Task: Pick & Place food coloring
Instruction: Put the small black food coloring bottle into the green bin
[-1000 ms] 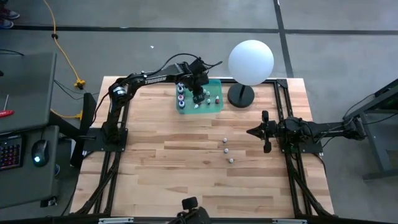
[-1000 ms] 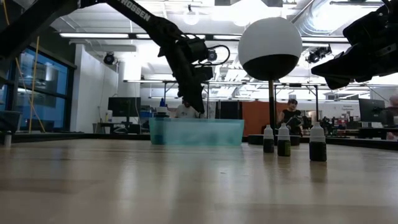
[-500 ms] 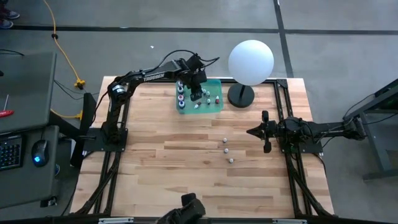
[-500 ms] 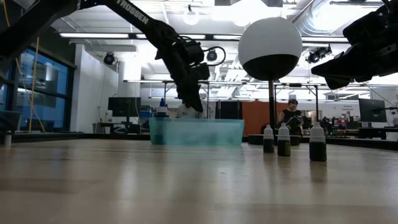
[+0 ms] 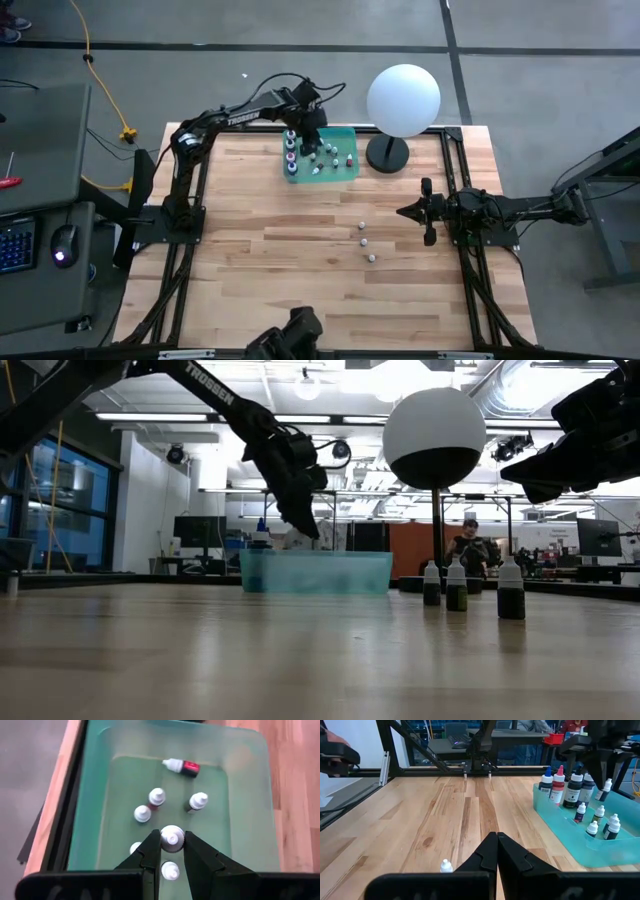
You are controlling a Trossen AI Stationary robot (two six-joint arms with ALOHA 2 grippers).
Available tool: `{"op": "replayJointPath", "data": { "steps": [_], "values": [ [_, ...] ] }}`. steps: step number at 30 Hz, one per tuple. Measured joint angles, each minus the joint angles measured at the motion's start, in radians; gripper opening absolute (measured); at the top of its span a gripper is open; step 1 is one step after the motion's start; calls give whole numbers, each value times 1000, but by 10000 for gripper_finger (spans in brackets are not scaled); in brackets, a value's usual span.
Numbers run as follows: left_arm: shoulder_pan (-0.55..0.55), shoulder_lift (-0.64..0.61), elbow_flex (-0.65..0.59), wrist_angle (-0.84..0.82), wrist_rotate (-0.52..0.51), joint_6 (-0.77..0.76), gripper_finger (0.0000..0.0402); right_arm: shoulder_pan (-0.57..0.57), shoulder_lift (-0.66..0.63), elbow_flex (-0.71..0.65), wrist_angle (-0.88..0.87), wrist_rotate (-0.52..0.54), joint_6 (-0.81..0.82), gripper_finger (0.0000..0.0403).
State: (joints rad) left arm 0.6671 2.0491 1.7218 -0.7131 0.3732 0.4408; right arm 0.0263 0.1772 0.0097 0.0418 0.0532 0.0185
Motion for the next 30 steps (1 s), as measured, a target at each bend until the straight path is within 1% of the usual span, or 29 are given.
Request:
{"op": "replayJointPath", "data": {
  "steps": [3,5,7,9,11,18,25,27,30],
  "values": [
    [-14,0,0,-12,-17,54,56,0,0,0,0,0,0,0],
    [-23,2,0,-34,-30,122,56,0,0,0,0,0,0,0],
    [-38,9,1,-45,-66,187,56,0,0,0,0,0,0,0],
    [-42,11,0,-68,-110,222,56,0,0,0,0,0,0,0],
    [-42,11,1,-69,-113,247,56,0,0,0,0,0,0,0],
    [-39,19,1,-54,-111,297,56,0,0,0,0,0,0,0],
    [-40,21,1,-2,-68,296,56,0,0,0,0,0,0,0],
    [-47,29,2,16,-68,286,56,0,0,0,0,0,0,0],
    [-51,41,1,0,-70,284,56,0,0,0,0,0,0,0]
  ]
}}
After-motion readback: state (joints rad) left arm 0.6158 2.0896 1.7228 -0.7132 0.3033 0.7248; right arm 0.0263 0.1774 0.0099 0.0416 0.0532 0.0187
